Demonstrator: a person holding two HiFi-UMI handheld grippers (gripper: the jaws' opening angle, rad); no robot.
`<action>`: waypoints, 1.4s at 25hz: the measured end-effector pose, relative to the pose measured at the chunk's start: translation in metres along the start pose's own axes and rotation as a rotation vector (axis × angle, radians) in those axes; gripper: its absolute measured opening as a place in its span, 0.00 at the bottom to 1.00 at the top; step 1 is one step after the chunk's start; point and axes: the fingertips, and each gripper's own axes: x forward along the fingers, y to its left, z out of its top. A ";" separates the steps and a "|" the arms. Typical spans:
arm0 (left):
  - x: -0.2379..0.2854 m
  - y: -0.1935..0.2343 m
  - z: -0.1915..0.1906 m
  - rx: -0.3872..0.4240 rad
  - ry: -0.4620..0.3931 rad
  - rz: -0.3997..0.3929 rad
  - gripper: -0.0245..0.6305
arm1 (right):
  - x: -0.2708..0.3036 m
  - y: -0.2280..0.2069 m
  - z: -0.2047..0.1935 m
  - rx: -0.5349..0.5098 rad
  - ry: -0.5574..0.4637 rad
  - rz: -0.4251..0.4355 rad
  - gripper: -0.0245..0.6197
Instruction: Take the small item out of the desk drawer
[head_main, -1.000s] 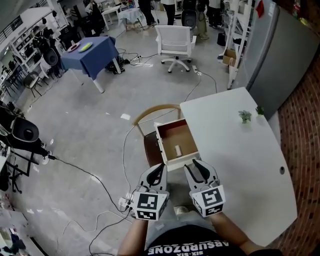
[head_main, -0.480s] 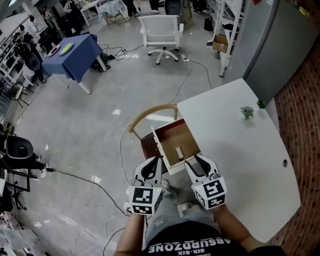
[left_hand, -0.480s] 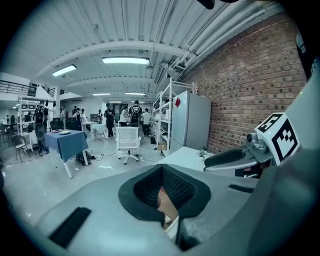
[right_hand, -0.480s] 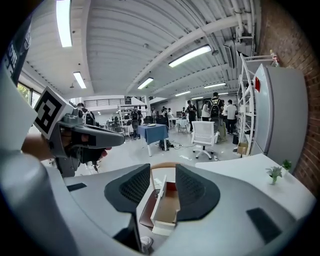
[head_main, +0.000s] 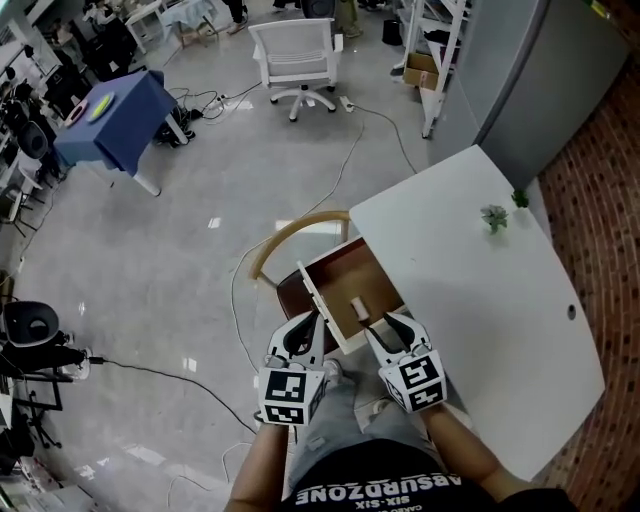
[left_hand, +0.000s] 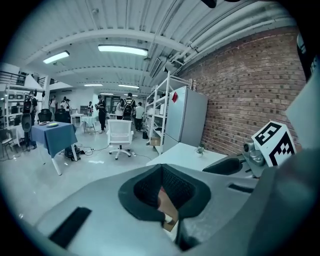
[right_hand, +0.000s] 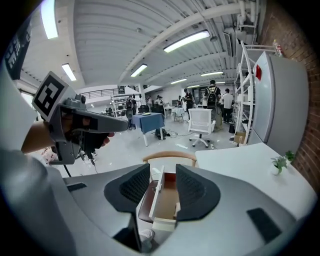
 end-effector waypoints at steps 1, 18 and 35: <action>0.004 0.005 -0.001 0.000 0.006 -0.010 0.03 | 0.007 -0.001 -0.002 0.007 0.012 -0.007 0.25; 0.056 0.052 -0.029 0.057 0.102 -0.138 0.03 | 0.088 -0.013 -0.048 0.042 0.197 -0.095 0.26; 0.105 0.059 -0.061 0.037 0.192 -0.125 0.03 | 0.143 -0.047 -0.091 0.086 0.316 -0.049 0.26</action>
